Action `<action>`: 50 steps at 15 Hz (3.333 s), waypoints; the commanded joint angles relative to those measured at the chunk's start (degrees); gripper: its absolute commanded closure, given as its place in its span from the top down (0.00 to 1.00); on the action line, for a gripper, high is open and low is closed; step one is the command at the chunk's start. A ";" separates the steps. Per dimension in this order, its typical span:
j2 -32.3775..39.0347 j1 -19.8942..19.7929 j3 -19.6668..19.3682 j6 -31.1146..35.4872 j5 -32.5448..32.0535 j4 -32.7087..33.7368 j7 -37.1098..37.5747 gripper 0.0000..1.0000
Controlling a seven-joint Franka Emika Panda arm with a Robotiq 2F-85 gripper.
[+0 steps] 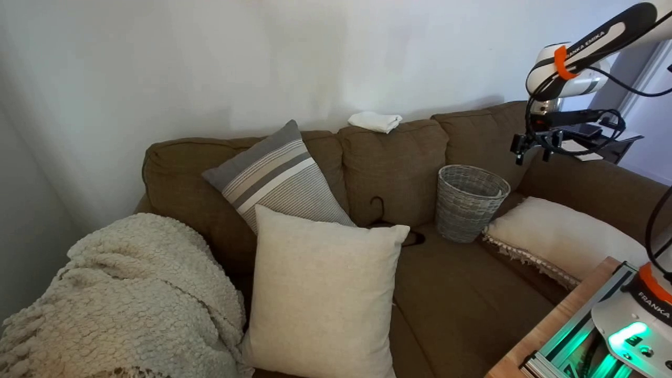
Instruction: Pour out the contents from the basket
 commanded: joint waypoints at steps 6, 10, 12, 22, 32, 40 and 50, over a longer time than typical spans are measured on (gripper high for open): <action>12.90 -1.17 -1.27 0.93 2.40 10.28 1.22 1.00; 13.14 -1.17 -1.27 0.51 2.43 10.96 1.30 1.00; 14.46 -1.32 -1.28 0.98 3.05 12.04 2.08 1.00; 33.68 -7.11 -0.13 1.72 9.78 28.87 2.52 1.00; 37.44 -10.32 2.29 3.49 16.37 31.93 -1.55 1.00; 43.74 -18.55 3.94 4.27 27.50 40.09 -5.53 1.00; 44.69 -17.65 4.73 4.89 22.72 41.75 -12.69 1.00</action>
